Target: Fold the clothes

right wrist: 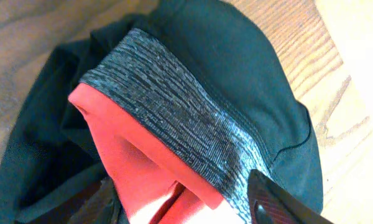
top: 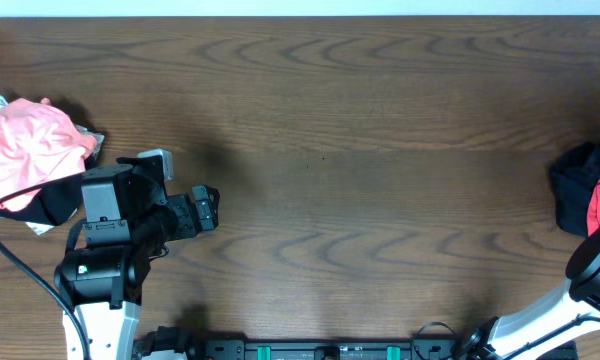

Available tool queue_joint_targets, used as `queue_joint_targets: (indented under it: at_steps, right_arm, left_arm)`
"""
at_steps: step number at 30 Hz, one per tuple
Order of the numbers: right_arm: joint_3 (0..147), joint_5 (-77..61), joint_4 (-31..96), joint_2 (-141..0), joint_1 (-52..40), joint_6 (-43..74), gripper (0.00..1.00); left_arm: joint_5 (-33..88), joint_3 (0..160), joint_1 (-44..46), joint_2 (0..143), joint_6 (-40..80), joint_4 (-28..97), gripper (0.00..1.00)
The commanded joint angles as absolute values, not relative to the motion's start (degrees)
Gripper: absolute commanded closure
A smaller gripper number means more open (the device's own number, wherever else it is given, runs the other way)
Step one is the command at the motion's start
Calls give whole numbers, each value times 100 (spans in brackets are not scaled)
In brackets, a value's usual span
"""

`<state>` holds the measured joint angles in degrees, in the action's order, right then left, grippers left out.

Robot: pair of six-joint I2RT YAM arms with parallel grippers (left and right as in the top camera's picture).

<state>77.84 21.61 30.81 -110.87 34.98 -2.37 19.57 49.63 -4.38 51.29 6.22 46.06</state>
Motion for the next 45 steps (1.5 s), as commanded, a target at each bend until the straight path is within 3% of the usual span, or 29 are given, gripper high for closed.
queue_joint_targets:
  at_steps: [1,11,15,18,24,38,45]
  right_arm:
    - [7902,2440,3131,-11069,3667,-237,40]
    - [7900,2139,3173,-11072,4167,-69,41]
    - [7894,1765,3173,-11076,4237,-67,53]
    - [7894,1752,3173,-11076,4230,-67,56]
    - [7891,1756,3214,-11076,4237,-67,99]
    - [8420,1332,3406,-9843,4051,21,99]
    - [9411,1975,3938,-9179,3295,19,99]
  left_arm:
    - [2036,5076,-410,5124,674,4598,2]
    - [2034,5076,-410,5124,674,4595,2]
    - [2034,5076,-410,5124,674,4595,2]
    - [2034,5076,-410,5124,674,4598,2]
    - [2034,5076,-410,5124,674,4598,2]
    - [2036,5076,-410,5122,674,4595,2]
    - [2036,5076,-410,5124,674,4593,2]
